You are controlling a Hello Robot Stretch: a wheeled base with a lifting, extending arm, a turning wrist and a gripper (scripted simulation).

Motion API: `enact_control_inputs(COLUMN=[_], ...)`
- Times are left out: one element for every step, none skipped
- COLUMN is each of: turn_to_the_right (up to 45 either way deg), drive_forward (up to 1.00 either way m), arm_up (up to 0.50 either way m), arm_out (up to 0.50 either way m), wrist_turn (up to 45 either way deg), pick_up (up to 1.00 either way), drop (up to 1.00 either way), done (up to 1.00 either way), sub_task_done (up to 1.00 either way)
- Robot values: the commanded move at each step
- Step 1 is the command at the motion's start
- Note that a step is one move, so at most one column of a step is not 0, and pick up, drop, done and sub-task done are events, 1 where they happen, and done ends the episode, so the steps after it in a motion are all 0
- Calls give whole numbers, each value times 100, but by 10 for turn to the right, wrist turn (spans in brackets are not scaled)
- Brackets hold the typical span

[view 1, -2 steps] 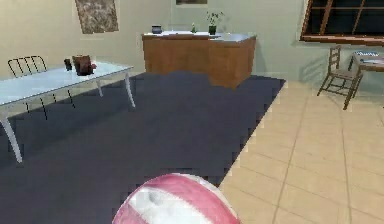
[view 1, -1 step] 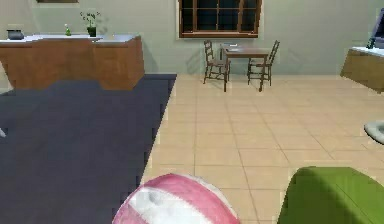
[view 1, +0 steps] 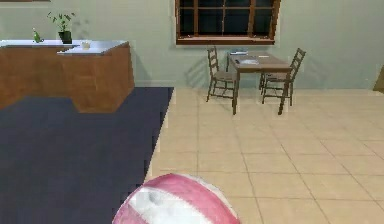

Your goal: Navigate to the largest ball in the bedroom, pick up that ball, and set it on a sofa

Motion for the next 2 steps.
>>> enact_control_inputs(turn_to_the_right=[120, 0], drive_forward=[0, 15], arm_up=[0, 0], arm_out=[0, 0], wrist_turn=[0, 0], pick_up=[0, 0], drop=[0, 0], done=[0, 0], sub_task_done=[0, 0])
